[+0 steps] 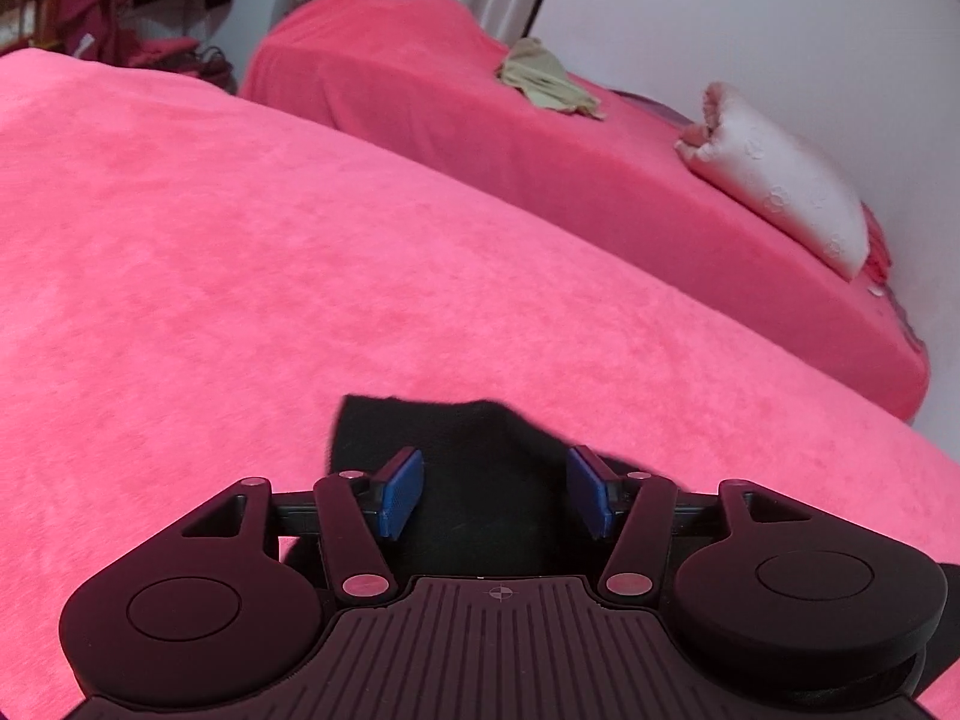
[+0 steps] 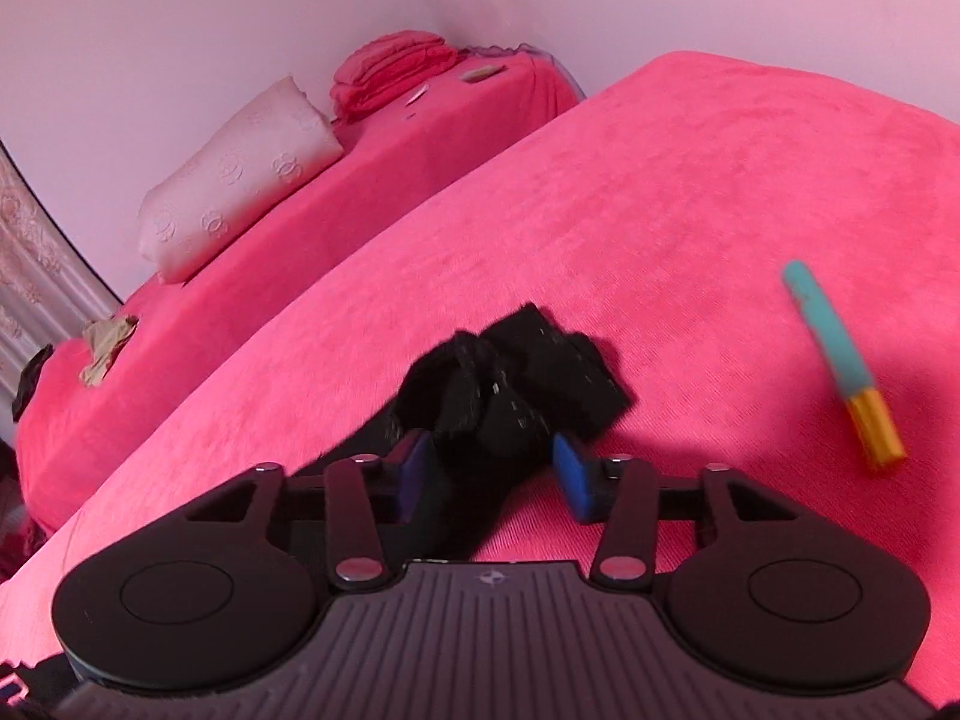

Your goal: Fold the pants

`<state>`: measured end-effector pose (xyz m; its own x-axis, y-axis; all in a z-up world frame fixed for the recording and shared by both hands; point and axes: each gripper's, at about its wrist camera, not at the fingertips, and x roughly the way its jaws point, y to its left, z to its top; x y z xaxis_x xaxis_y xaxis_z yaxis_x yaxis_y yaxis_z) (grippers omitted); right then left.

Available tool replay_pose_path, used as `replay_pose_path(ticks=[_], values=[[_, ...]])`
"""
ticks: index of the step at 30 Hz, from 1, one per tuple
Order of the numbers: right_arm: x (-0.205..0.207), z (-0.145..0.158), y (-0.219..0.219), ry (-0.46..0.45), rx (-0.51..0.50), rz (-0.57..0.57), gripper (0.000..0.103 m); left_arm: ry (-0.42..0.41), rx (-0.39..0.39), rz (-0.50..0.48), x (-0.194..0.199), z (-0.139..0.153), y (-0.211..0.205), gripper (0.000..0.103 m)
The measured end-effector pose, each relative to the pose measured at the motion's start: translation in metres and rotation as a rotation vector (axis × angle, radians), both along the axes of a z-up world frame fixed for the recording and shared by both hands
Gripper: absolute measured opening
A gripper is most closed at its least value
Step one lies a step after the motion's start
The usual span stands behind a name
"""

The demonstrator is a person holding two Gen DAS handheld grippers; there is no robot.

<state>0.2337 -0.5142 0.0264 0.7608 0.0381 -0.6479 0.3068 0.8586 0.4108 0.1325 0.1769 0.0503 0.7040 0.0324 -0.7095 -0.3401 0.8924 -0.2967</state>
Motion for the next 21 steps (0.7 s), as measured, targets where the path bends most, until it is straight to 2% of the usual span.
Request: replay_pose_path(ticks=[1,2,4,5,7,8,9,11,12,13,14,18,20,21], values=[[0.003,0.0,0.002,-0.002,-0.028,0.001,0.02,0.003,0.011,0.001,-0.003,-0.001,0.0,0.103],[0.003,0.001,0.006,-0.018,-0.055,0.008,0.009,0.008,0.023,0.0,-0.005,-0.003,0.0,0.103],[-0.003,0.011,0.004,-0.095,-0.084,-0.019,0.006,0.028,0.045,-0.001,-0.005,-0.01,-0.001,0.103],[-0.005,0.013,-0.003,-0.132,-0.056,-0.048,0.006,0.038,0.052,-0.002,-0.004,-0.014,-0.002,0.103],[0.0,0.007,-0.018,-0.121,-0.003,-0.114,0.008,0.046,0.052,-0.001,-0.002,-0.021,-0.002,0.103],[0.002,0.004,-0.021,-0.087,-0.008,-0.135,0.014,0.045,0.051,0.001,-0.002,-0.024,-0.001,0.103],[-0.001,0.004,-0.02,-0.072,-0.031,-0.156,0.016,0.043,0.058,0.001,-0.001,-0.026,-0.002,0.103],[-0.022,0.014,-0.008,-0.154,-0.077,-0.16,0.019,0.035,0.087,-0.001,-0.001,-0.027,-0.005,0.103],[-0.032,0.02,0.002,-0.2,-0.098,-0.132,0.024,0.03,0.104,-0.002,0.0,-0.028,-0.007,0.103],[-0.043,0.026,0.016,-0.235,-0.103,-0.088,0.039,0.022,0.121,0.0,0.001,-0.029,-0.009,0.103],[-0.052,0.031,0.033,-0.265,-0.085,0.004,0.045,0.014,0.138,0.006,0.002,-0.031,-0.012,0.103],[-0.084,0.041,0.14,-0.309,0.016,0.6,0.048,-0.018,0.213,0.054,0.004,-0.041,-0.018,0.103],[-0.095,0.035,0.203,-0.279,0.076,0.874,0.048,-0.035,0.22,0.071,0.002,-0.046,-0.015,0.103],[-0.099,0.03,0.235,-0.241,0.068,0.988,0.047,-0.035,0.212,0.068,0.001,-0.049,-0.013,0.103]])
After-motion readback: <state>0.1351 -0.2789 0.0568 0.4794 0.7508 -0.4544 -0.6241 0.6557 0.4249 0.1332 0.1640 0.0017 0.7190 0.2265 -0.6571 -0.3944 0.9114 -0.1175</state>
